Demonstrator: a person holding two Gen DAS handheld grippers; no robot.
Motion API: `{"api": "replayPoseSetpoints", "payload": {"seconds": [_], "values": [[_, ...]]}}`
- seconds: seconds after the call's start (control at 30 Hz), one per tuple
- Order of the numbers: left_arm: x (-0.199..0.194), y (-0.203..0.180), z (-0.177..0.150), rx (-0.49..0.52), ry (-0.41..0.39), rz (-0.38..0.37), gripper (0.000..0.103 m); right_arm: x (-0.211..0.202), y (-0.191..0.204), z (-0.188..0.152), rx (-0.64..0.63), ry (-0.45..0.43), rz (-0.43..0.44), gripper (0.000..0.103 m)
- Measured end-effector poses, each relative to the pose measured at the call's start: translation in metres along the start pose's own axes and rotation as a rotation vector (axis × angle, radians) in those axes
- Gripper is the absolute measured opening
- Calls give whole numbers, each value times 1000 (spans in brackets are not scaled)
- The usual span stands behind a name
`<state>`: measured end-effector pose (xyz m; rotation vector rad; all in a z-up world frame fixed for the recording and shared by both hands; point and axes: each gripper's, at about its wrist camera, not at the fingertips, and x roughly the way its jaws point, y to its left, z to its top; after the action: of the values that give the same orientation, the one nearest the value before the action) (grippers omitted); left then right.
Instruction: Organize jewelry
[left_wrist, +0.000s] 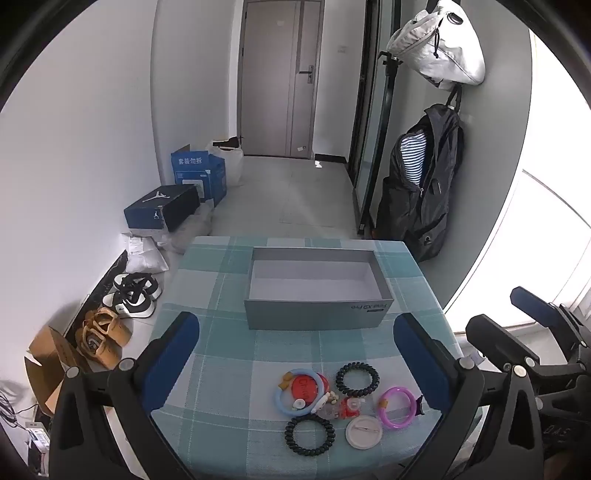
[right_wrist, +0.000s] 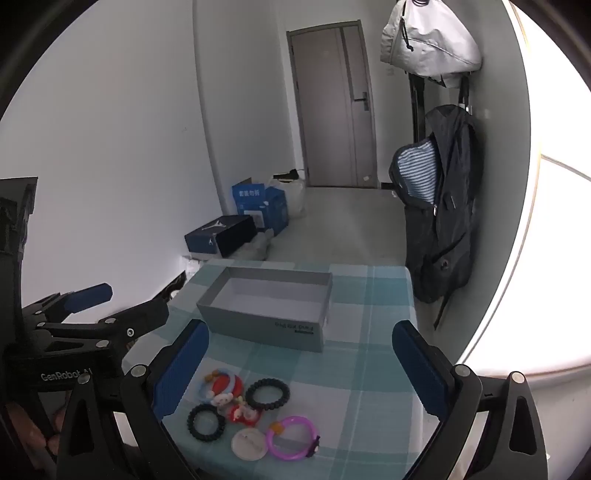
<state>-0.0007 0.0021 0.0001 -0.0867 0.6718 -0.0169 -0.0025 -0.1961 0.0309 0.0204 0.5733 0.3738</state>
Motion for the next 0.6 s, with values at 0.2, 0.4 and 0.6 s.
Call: {"api": "replayPoseSetpoints", "payload": {"seconds": [0.2, 0.4, 0.6], "values": [[1, -3, 0, 13, -2, 0, 102, 1, 1, -2, -1, -4, -4, 101], [1, -3, -1, 7, -1, -6, 102, 3, 2, -3, -3, -1, -5, 101], [1, -3, 0, 4, 1, -7, 102, 3, 1, -2, -5, 2, -7, 101]]}}
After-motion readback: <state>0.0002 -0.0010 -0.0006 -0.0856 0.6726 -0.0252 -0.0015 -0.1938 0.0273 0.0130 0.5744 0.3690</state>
